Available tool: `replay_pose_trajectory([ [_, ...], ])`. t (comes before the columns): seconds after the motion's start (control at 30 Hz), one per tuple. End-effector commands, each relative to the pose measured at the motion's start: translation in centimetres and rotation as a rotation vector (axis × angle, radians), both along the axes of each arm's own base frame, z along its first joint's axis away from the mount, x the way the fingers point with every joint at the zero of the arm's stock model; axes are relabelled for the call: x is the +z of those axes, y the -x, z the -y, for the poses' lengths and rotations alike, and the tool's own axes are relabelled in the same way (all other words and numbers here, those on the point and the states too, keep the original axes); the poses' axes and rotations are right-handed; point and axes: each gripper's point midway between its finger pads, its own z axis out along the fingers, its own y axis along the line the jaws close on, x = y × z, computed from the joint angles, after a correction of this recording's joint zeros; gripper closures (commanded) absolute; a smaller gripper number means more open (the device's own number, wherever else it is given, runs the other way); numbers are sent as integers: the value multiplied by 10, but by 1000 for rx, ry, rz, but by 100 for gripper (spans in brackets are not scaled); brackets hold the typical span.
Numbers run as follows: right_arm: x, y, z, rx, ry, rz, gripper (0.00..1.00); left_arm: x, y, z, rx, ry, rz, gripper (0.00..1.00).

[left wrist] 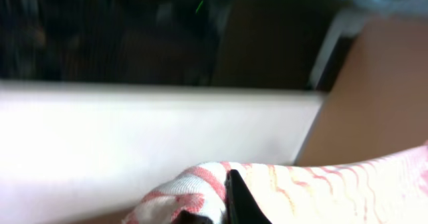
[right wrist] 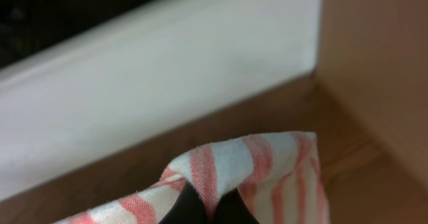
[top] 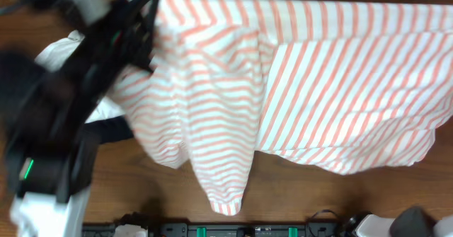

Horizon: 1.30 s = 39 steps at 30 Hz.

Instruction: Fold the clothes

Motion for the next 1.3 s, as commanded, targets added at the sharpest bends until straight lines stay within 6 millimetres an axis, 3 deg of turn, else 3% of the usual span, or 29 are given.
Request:
replay_pose_trajectory([
  [0.0, -72, -29, 50, -97, -54, -183, 99, -57, -77, -20, 160, -39, -149, 94],
  [0.13, -126, -72, 54, -31, -103, -271, 99, -120, -148, -15, 162, -49, -243, 94],
  [0.2, -149, -98, 52, 10, -116, -287, 99, -137, -178, -11, 140, -4, -244, 94],
  [0.27, -161, -123, 45, 51, -103, -275, 99, -137, -196, -9, 109, 64, -227, 94],
  [0.33, -156, -143, 37, 83, -66, -233, 99, -118, -208, -12, 95, 123, -176, 94],
  [0.4, -132, -159, 29, 96, -11, -149, 99, -80, -210, -18, 82, 150, -81, 94],
  [0.53, -71, -164, 23, 66, 63, -6, 99, 11, -189, -36, 101, 162, 96, 94],
  [0.6, -51, -159, 21, 61, 85, 23, 99, 40, -175, -44, 106, 160, 119, 94],
  [0.7, -48, -147, 26, 7, 93, -17, 99, 49, -153, -43, 40, 142, 54, 94],
  [0.8, -70, -134, 28, 3, 107, -125, 99, 13, -139, -35, -22, 117, -136, 94],
  [0.93, -113, -108, 33, -31, 114, -330, 99, -75, -124, -33, -23, -27, -435, 94],
  [1.1, -151, -83, 39, -80, 107, -510, 99, -175, -106, -57, 93, -202, -768, 94],
  [1.17, -165, -75, 38, -84, 92, -568, 99, -201, -100, -63, 119, -247, -850, 94],
  [1.27, -189, -67, 34, -72, 58, -639, 99, -225, -93, -64, 111, -271, -919, 94],
])
